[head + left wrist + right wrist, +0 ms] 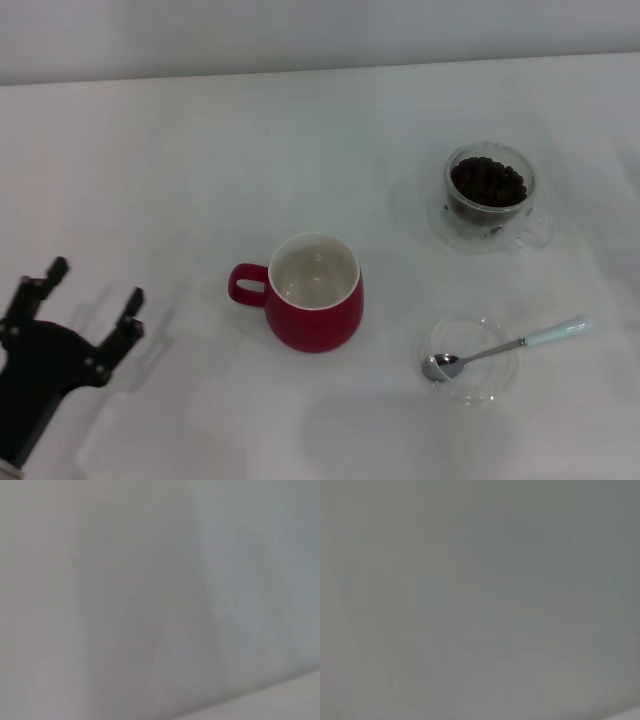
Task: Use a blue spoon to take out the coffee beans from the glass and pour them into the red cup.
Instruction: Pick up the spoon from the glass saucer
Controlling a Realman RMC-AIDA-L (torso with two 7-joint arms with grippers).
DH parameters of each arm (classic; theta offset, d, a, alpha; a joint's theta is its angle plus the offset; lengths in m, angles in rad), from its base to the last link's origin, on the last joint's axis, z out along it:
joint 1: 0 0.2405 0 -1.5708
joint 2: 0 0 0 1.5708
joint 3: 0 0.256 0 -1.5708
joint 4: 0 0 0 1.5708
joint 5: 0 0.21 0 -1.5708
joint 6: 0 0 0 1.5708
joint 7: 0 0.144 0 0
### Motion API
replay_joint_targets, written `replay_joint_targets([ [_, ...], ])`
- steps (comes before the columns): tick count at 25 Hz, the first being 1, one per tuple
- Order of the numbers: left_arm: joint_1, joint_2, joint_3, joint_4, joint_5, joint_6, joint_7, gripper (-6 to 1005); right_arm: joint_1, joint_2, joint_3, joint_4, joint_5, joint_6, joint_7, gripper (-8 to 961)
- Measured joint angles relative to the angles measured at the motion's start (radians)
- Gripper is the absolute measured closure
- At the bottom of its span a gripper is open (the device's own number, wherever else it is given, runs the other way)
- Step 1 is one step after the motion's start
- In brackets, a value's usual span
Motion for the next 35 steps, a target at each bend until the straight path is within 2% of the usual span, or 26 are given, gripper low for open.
replay_joint_targets([
  [4,0.012,0.001,0.0,-0.002,-0.075,0.051,-0.002,138,-0.054,-0.001,-0.028,-0.033,-0.004,0.023,0.208,197],
  [11,0.008,0.001,0.0,-0.015,-0.166,0.083,-0.003,142,-0.109,0.0,-0.174,-0.059,-0.016,0.06,0.546,201],
  [23,-0.039,0.002,0.0,-0.03,-0.3,0.087,-0.004,148,-0.153,0.003,-0.203,0.006,-0.035,0.152,0.732,207],
  [27,-0.056,0.002,0.0,-0.031,-0.357,0.081,-0.005,149,-0.154,0.006,-0.229,0.048,-0.047,0.156,0.754,209],
  [35,-0.089,0.002,0.0,-0.038,-0.377,0.075,-0.006,148,-0.144,0.018,-0.238,0.16,-0.071,0.192,0.745,213],
])
